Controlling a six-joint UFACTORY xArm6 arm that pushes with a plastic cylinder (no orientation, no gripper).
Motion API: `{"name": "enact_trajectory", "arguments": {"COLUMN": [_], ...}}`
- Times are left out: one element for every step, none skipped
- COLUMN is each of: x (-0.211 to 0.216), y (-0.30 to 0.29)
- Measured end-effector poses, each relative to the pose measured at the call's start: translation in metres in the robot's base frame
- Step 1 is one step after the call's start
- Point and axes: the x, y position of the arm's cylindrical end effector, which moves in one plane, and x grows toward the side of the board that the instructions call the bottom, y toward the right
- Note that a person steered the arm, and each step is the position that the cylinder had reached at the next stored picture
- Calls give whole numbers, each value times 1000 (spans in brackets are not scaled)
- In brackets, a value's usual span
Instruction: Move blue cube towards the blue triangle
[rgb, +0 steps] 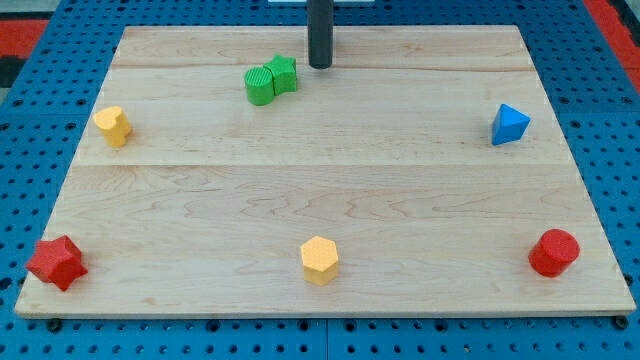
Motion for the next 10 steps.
{"name": "enact_trajectory", "arguments": {"x": [-11,-33,-71,-71,-71,-71,-71,-71,-60,-46], "y": [-38,-72,-77,-56,-16,10,44,60,76,103]}}
